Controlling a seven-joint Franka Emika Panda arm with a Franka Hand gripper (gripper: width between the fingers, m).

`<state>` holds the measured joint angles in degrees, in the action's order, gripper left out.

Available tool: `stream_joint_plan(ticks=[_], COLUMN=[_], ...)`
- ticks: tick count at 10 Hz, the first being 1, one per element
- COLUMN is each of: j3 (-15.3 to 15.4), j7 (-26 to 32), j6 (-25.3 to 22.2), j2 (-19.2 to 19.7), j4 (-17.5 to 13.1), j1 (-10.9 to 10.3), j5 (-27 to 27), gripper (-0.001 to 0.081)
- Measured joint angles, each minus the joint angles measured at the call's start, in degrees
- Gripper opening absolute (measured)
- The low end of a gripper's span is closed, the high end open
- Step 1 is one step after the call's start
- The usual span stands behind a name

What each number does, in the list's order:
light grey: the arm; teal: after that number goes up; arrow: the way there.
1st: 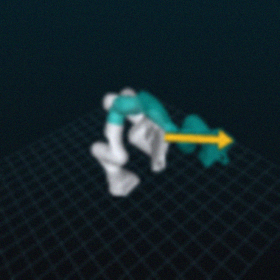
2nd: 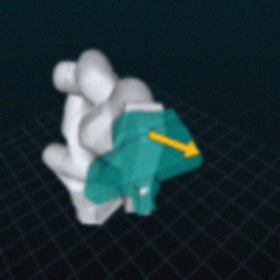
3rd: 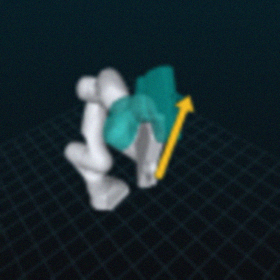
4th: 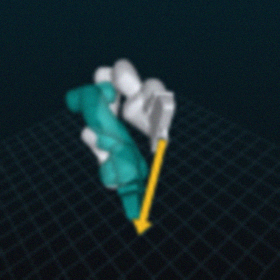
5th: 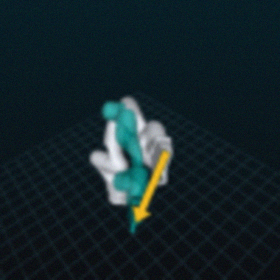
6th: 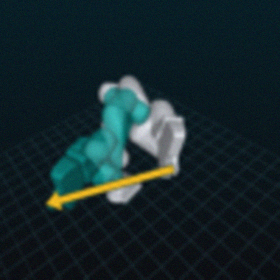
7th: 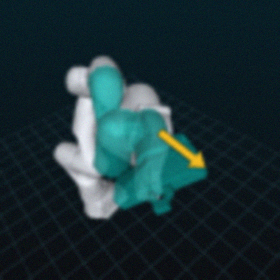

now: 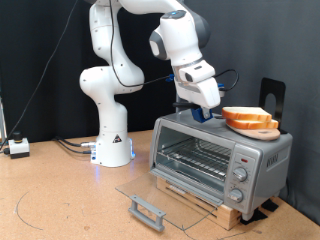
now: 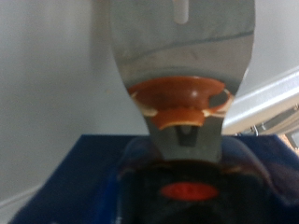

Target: Make a piece of toast with the oven

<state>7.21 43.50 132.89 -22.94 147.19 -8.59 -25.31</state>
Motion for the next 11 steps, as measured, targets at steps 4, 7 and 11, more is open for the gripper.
stream_joint_plan(ticks=[4, 7, 11], j3=[2.5, 3.2, -0.5], j7=[-2.8, -2.5, 6.0], j6=[1.1, 2.9, -1.3], j2=[0.1, 0.6, 0.4], j4=[0.0, 0.3, 0.3], j1=[-0.2, -0.3, -1.0], j5=[-0.3, -3.8, -15.0], gripper=[0.0397, 0.0397, 0.0397])
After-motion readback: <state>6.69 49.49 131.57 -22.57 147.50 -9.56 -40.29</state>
